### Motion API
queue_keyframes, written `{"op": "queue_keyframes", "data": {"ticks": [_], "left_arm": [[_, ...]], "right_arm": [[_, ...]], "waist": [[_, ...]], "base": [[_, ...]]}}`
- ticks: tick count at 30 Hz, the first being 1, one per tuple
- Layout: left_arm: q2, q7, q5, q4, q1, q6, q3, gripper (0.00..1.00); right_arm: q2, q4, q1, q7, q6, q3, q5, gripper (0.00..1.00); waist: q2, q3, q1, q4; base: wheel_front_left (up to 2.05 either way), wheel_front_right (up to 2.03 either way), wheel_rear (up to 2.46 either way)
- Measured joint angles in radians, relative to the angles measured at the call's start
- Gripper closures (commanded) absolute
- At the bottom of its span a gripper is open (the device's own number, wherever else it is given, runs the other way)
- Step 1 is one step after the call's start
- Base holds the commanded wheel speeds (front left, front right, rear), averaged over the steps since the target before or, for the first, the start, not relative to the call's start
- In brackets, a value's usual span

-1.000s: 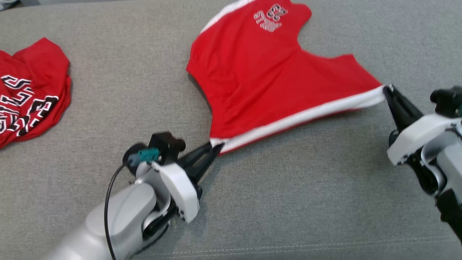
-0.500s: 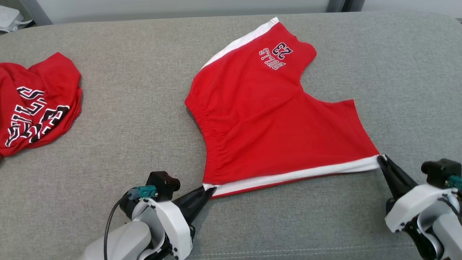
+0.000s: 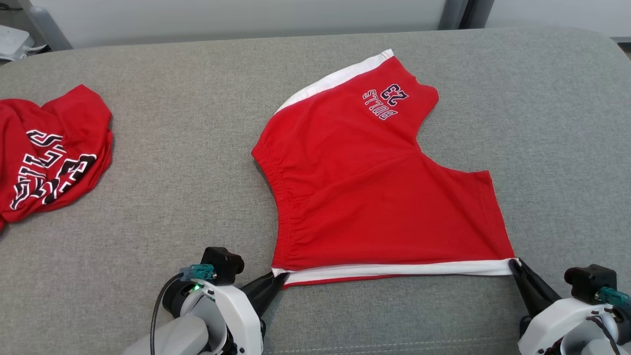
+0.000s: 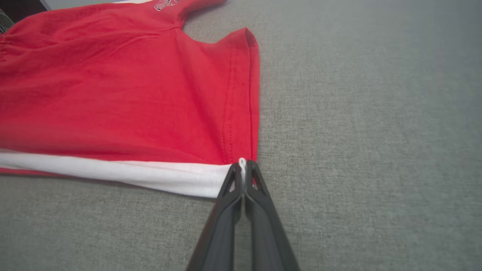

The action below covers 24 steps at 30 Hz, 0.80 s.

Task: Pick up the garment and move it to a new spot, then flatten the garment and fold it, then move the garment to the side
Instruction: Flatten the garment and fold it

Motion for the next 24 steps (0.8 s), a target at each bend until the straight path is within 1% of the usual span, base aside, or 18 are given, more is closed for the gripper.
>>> {"op": "queue_keyframes", "data": {"ticks": [3,4,5,6,7,8,14,19,24], "left_arm": [[-0.013,0.013,-0.024,0.016,0.012,0.000,-0.004,1.00],[-0.017,0.015,-0.025,0.021,0.012,0.000,-0.005,0.85],[-0.021,0.019,-0.034,0.027,0.012,0.000,-0.005,0.59],[-0.024,0.021,-0.042,0.033,0.012,0.000,-0.006,0.11],[-0.026,0.021,-0.044,0.040,0.012,0.000,-0.007,0.00],[-0.028,0.021,-0.045,0.046,0.012,0.000,-0.007,0.00],[-0.028,0.004,-0.061,0.092,0.034,0.004,0.005,0.00],[-0.022,-0.013,-0.061,0.074,0.082,0.068,0.063,0.00],[0.009,-0.017,-0.063,-0.030,0.163,0.142,0.140,0.00]], "right_arm": [[0.006,0.008,0.000,0.000,0.000,-0.006,-0.020,1.00],[0.008,0.012,0.000,0.000,0.000,-0.011,-0.025,0.93],[0.011,0.013,0.000,0.000,0.000,-0.015,-0.029,0.72],[0.015,0.013,0.000,0.000,0.000,-0.023,-0.036,0.56],[0.018,0.013,0.000,0.000,0.000,-0.031,-0.040,0.13],[0.021,0.012,0.000,0.000,0.000,-0.043,-0.046,0.00],[0.032,-0.025,0.005,0.000,0.000,-0.138,-0.082,0.00],[0.064,-0.090,0.024,0.000,0.000,-0.193,-0.112,0.00],[0.102,-0.143,0.056,0.000,0.000,-0.207,-0.141,0.00]], "waist": [[0.0000,-0.006,0.0000,-0.005],[0.0000,-0.008,0.0001,-0.005],[0.0000,-0.010,0.0000,-0.006],[0.0000,-0.013,0.0000,-0.006],[0.0000,-0.015,0.0001,-0.006],[0.0000,-0.019,0.0000,-0.006],[0.0000,-0.056,0.0001,-0.007],[0.0000,-0.097,0.0000,-0.005],[0.0000,-0.142,0.0000,0.002]], "base": [[0.00,0.00,0.00],[0.00,0.00,0.00],[0.00,0.00,0.00],[0.00,0.00,0.00],[0.00,0.00,0.00],[0.00,0.00,0.00],[0.00,0.00,0.00],[0.00,0.00,0.00],[0.00,0.00,0.00]]}}
